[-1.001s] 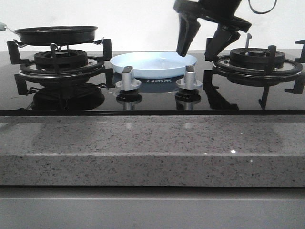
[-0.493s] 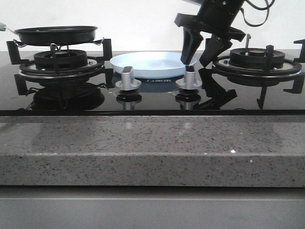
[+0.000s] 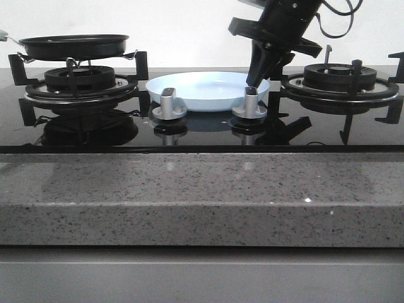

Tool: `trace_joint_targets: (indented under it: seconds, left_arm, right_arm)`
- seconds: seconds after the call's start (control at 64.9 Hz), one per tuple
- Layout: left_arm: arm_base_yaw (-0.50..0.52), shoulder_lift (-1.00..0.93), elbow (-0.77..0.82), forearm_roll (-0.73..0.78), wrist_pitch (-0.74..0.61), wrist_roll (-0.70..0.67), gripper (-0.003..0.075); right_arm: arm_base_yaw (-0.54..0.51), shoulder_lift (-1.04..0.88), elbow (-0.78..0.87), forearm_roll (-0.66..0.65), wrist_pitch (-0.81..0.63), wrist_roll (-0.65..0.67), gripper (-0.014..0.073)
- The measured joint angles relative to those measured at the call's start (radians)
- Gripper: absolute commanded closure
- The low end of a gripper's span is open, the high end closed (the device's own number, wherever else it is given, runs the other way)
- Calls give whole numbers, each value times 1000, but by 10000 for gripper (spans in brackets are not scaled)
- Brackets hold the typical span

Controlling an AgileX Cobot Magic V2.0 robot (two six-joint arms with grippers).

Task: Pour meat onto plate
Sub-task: 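Grasp the plate rim with the right gripper and lift it up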

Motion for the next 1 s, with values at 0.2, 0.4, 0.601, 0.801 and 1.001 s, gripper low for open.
trace_joint_targets:
  seconds: [0.2,0.4,0.601,0.801,1.001]
  left_arm:
    - [0,0,0,0,0,0,156]
    - [0,0,0,0,0,0,156]
    - [0,0,0,0,0,0,156]
    - [0,0,0,0,0,0,156]
    - [0,0,0,0,0,0,156]
  right_arm:
    - [0,-4,-3,24,6,0,663]
    - [0,-81,1,46,8,-1,663]
    - [0,-246,118,56,-12,-2,663]
    - [22,-483,456,68,-138,-42,663]
    - [69,-693,762,98,-271,-75,663]
